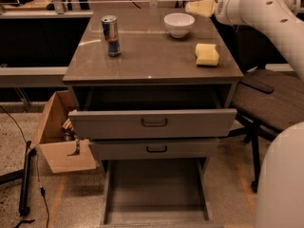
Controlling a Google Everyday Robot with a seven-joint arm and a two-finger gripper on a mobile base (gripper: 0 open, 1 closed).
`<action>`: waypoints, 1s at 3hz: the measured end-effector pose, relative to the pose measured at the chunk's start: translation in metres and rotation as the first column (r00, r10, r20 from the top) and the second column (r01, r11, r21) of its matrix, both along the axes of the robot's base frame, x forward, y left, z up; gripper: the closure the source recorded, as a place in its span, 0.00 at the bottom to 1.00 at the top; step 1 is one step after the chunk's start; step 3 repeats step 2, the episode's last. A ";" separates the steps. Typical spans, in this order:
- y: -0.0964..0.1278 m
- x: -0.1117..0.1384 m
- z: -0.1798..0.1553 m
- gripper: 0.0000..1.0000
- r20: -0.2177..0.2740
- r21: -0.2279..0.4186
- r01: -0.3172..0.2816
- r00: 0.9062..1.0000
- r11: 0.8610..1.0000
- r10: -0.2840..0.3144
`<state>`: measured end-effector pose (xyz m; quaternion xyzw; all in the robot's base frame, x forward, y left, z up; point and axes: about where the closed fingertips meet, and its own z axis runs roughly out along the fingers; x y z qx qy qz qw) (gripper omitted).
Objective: Pick sponge from white bowl and place on counter
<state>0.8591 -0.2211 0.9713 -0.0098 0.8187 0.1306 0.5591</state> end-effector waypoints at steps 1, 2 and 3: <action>-0.065 0.015 0.016 0.00 0.051 0.034 0.145 0.988 0.989 -0.147; -0.077 0.015 0.017 0.00 0.046 0.058 0.178 0.983 0.982 -0.181; -0.077 0.015 0.017 0.00 0.046 0.058 0.178 0.983 0.982 -0.181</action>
Offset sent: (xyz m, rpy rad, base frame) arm 0.0135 -0.0586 0.0149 0.0259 -0.0501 -0.1317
